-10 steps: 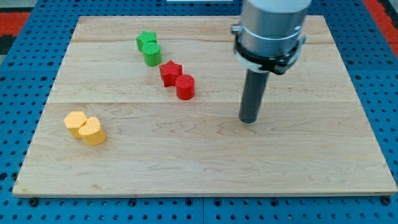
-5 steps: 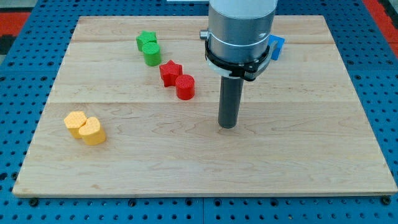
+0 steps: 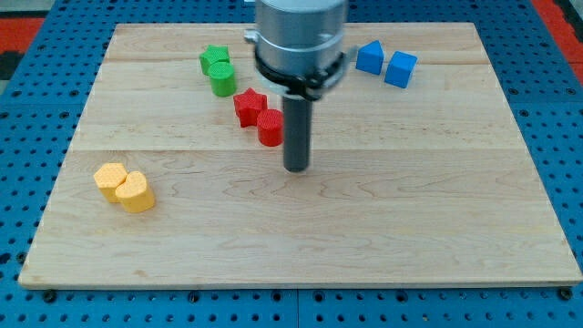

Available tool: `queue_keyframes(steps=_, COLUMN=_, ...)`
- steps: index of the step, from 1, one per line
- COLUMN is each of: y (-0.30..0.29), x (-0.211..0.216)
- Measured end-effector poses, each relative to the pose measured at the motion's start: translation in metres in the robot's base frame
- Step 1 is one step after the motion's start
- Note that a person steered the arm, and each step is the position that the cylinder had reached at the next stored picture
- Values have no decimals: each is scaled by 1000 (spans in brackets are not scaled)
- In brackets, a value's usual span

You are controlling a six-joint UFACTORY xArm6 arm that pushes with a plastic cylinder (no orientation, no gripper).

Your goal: Place your arm to the top right corner

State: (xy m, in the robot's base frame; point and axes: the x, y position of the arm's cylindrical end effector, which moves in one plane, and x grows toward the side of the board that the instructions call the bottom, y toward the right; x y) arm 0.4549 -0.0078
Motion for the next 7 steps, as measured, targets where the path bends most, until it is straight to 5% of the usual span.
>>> queue_keyframes(steps=1, y=6, x=-16)
queue_keyframes(steps=4, y=267, x=-140)
queue_keyframes(steps=5, y=299, x=-190)
queue_keyframes(steps=7, y=267, x=-235)
